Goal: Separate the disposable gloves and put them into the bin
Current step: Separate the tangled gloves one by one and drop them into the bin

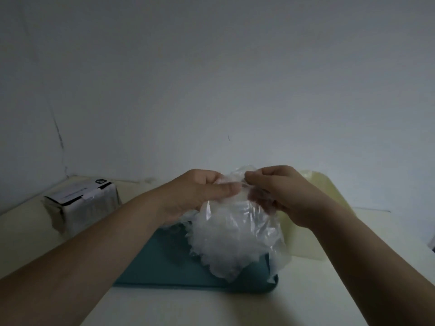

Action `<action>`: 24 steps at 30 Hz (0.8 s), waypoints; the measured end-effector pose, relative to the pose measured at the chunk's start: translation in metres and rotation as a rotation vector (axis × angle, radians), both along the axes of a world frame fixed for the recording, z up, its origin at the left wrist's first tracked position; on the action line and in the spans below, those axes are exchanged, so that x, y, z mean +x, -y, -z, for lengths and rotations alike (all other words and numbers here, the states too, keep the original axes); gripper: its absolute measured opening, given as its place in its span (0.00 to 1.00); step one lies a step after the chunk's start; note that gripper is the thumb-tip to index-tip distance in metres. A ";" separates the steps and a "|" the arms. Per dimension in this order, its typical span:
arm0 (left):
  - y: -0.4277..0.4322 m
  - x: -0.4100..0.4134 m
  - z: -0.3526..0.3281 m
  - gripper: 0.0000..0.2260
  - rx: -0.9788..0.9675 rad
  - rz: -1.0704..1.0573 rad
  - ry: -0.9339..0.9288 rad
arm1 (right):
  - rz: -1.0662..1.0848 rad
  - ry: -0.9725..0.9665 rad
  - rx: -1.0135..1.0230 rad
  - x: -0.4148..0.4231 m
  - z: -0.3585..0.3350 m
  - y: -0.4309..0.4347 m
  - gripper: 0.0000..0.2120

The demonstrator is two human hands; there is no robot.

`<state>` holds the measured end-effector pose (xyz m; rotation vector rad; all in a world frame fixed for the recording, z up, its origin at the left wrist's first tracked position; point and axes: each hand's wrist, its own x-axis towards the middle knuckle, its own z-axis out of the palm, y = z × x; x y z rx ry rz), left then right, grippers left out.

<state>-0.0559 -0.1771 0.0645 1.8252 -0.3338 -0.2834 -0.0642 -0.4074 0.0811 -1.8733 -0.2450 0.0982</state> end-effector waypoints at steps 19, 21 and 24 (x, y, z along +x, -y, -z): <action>0.019 0.017 0.028 0.20 0.094 -0.253 0.211 | 0.089 -0.046 0.245 0.001 0.038 0.006 0.14; 0.015 0.029 0.042 0.12 0.342 -0.219 0.306 | 0.051 -0.054 0.105 -0.002 0.035 0.011 0.16; 0.018 0.037 0.064 0.04 0.609 -0.053 0.236 | 0.023 -0.046 -0.101 -0.005 0.037 0.018 0.24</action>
